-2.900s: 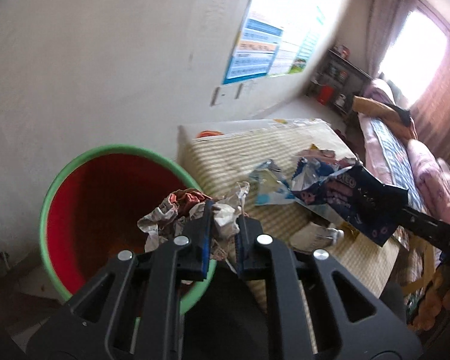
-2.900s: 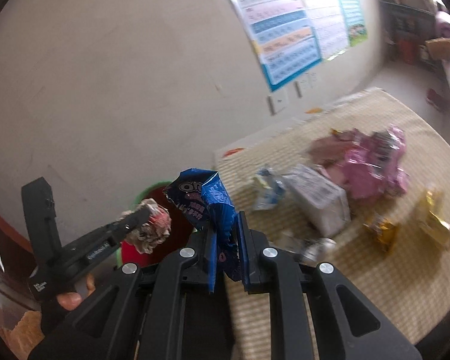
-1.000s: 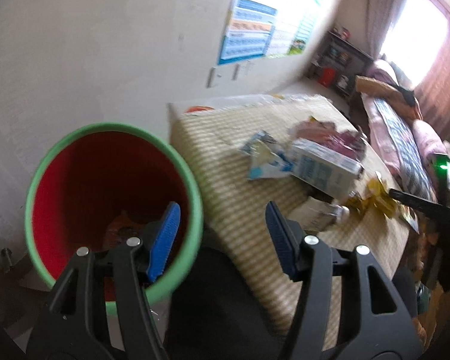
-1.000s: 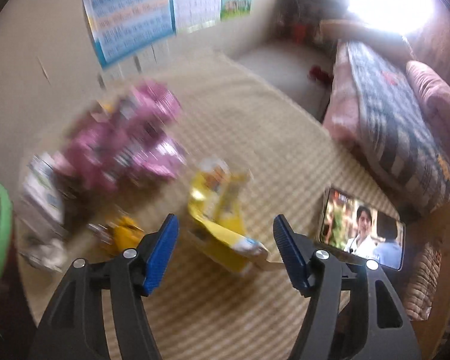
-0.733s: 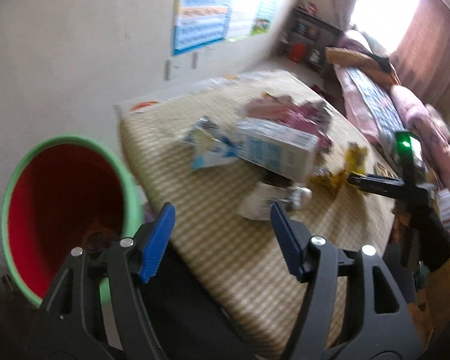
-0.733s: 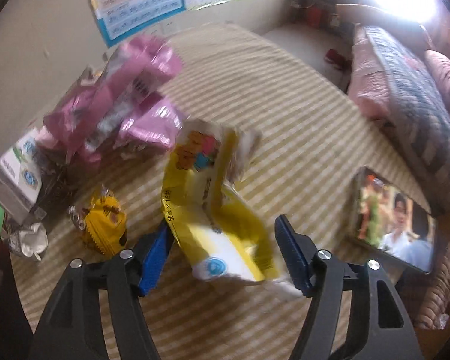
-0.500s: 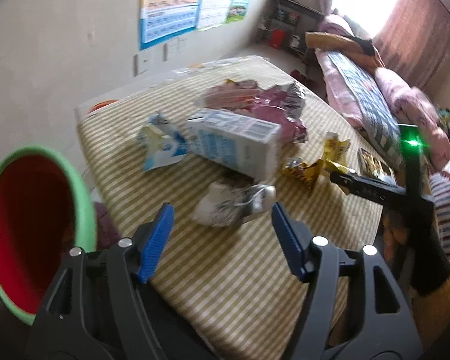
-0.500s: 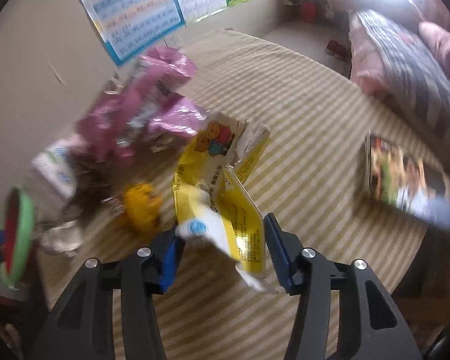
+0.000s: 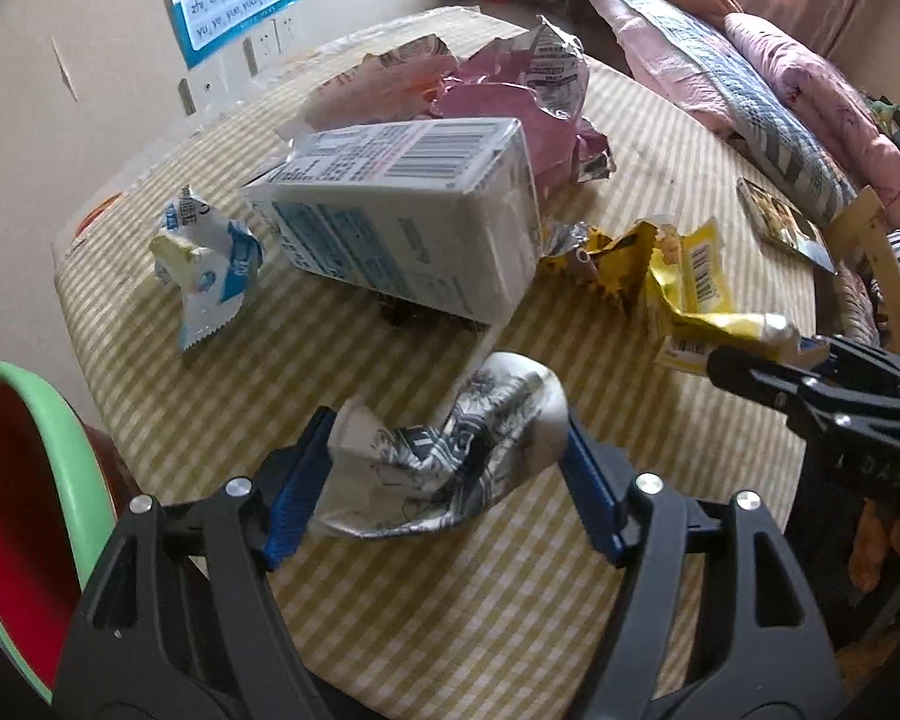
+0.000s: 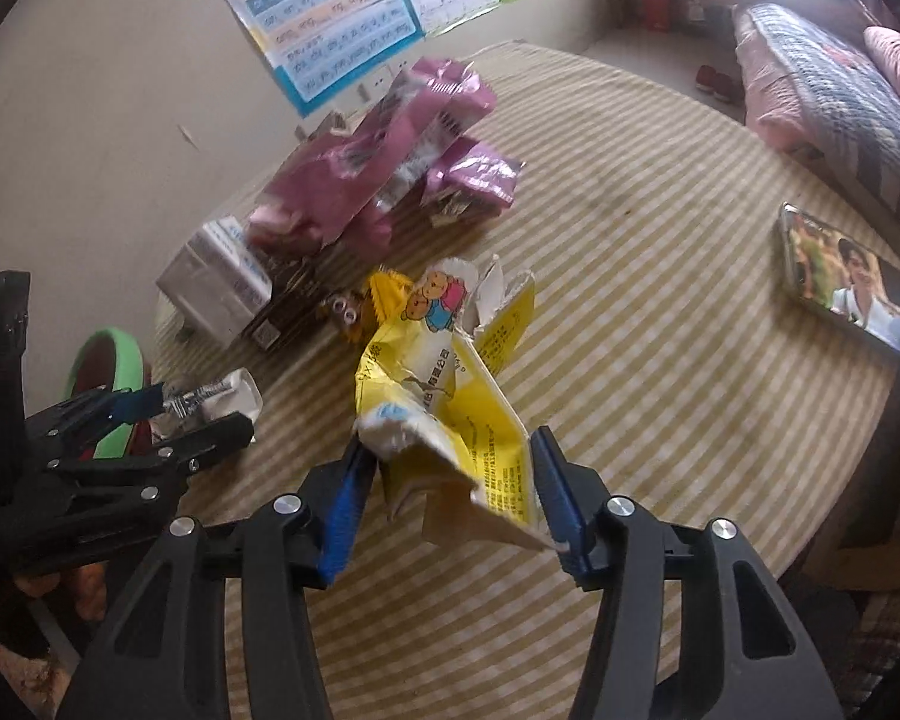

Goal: Collect trash
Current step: 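Grasp the yellow snack bag with the right gripper while the left grasps crumpled patterned paper, then lift both held items and carry them toward the red bin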

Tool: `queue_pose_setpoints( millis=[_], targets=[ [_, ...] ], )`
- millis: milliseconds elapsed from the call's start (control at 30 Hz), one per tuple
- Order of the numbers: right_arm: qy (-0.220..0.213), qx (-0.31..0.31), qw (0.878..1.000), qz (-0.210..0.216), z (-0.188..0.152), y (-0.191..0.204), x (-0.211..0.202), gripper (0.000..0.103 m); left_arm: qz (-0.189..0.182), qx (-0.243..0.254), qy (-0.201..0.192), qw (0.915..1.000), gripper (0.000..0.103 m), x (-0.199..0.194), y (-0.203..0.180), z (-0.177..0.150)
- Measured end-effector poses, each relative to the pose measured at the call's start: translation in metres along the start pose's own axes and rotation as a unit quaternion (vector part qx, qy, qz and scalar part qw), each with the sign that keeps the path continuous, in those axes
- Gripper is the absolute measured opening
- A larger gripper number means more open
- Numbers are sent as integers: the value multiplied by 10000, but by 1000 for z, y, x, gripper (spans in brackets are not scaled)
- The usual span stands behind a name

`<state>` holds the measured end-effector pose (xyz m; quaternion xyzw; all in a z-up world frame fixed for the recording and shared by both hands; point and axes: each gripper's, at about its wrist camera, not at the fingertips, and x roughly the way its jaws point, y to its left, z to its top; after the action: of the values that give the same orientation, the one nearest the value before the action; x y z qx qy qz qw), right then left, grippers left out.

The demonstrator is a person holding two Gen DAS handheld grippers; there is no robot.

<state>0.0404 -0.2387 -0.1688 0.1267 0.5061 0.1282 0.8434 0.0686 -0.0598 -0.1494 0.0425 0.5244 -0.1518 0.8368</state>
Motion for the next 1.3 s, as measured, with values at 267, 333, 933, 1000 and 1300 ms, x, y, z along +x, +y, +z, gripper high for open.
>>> queue_pose_setpoints(
  millis=[267, 333, 933, 1000, 1300],
  targets=[
    [20, 278, 9996, 63, 2, -12, 7, 57, -154, -290, -60, 9994, 64, -5, 6, -7],
    [36, 289, 9995, 79, 1, -13, 7, 57, -183, -391, -63, 9990, 64, -8, 8, -9],
    [-6, 2, 10000, -89, -1, -4, 11, 30, -193, -1010, -380, 9940, 64, -30, 28, -20],
    [7, 11, 10000, -87, -1, -5, 11, 30, -208, -1064, -434, 9932, 64, -34, 30, -21],
    [45, 81, 10000, 10, 0, -3, 10, 41, -236, -1136, -339, 9927, 64, -27, 31, -28]
  ],
)
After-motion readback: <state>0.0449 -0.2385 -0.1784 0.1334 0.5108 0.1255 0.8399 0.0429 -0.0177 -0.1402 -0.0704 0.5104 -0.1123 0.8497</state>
